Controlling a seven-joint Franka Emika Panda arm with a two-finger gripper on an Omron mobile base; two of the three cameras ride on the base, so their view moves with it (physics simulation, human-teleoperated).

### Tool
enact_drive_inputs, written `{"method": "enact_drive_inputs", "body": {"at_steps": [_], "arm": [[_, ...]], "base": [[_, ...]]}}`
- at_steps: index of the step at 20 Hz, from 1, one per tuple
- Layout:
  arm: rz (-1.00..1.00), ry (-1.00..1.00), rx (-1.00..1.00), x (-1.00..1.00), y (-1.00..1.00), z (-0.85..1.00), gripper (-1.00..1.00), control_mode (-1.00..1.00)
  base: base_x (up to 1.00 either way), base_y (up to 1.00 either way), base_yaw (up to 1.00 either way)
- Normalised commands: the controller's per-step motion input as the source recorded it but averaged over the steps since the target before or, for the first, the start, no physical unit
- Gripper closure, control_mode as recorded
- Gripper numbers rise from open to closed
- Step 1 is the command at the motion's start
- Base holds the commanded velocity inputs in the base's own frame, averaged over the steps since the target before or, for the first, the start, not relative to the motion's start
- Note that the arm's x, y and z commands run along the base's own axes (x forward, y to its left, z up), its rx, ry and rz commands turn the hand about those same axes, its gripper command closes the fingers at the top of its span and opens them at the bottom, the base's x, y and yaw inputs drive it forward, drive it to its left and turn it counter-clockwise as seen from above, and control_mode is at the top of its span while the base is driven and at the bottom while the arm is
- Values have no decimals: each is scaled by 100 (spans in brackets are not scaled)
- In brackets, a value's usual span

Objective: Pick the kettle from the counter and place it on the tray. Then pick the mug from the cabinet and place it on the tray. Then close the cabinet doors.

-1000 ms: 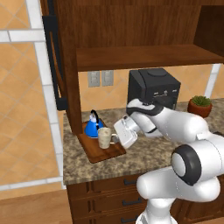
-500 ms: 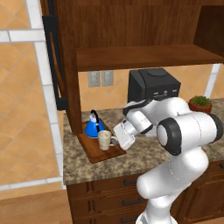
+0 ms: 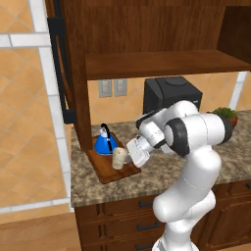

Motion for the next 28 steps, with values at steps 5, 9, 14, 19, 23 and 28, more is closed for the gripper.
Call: {"method": "enact_drive_inputs", "body": {"at_steps": [5, 9, 14, 19, 23, 28], "arm": [[0, -8, 2, -20, -4, -3, -100, -100], [-1, -9, 2, -43, 0, 23, -100, -100], [-3, -6, 1, -32, 0, 54, -100, -100], [-10, -1, 0, -38, -18, 78, -100, -100], [-23, 0, 0, -64, -34, 73, -100, -100], [-29, 4, 0, -81, -33, 85, -100, -100]], "base": [[0, 0, 0], [0, 0, 0], [0, 0, 0], [0, 0, 0], [0, 0, 0], [0, 0, 0]]}}
